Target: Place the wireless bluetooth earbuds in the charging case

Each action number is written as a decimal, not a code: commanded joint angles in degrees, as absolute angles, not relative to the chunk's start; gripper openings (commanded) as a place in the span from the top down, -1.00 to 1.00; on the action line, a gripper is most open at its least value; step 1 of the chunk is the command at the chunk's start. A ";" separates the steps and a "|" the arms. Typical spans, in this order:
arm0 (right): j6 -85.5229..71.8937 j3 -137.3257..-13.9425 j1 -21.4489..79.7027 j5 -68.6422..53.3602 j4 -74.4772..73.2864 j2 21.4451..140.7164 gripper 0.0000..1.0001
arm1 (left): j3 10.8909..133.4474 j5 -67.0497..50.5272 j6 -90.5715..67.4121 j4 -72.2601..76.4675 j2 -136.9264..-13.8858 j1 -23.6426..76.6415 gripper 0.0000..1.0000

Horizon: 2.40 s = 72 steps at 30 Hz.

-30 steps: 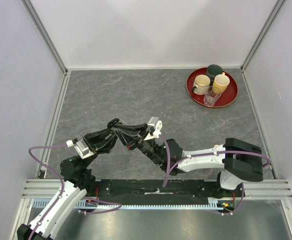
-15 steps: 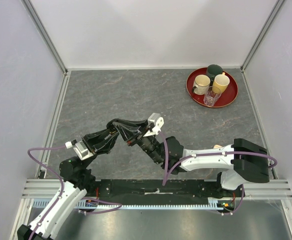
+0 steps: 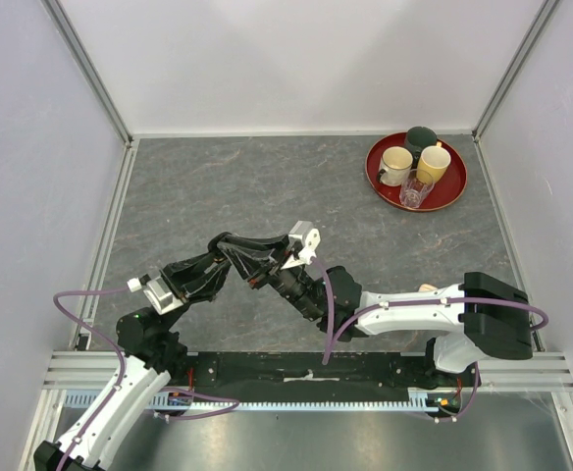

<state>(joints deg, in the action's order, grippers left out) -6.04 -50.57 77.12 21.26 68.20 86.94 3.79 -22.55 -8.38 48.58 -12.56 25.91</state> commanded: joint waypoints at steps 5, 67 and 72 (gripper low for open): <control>-10.11 -51.15 77.43 18.63 70.58 85.43 1.00 | 5.27 -20.21 -6.06 51.15 -11.87 26.02 0.95; -3.34 -54.93 79.19 32.16 49.48 85.43 0.40 | 5.98 -19.95 -5.36 50.36 -10.37 26.02 0.95; -3.52 -54.49 79.10 32.61 51.24 84.55 0.27 | 5.98 -20.21 -5.54 50.01 -10.20 25.93 0.95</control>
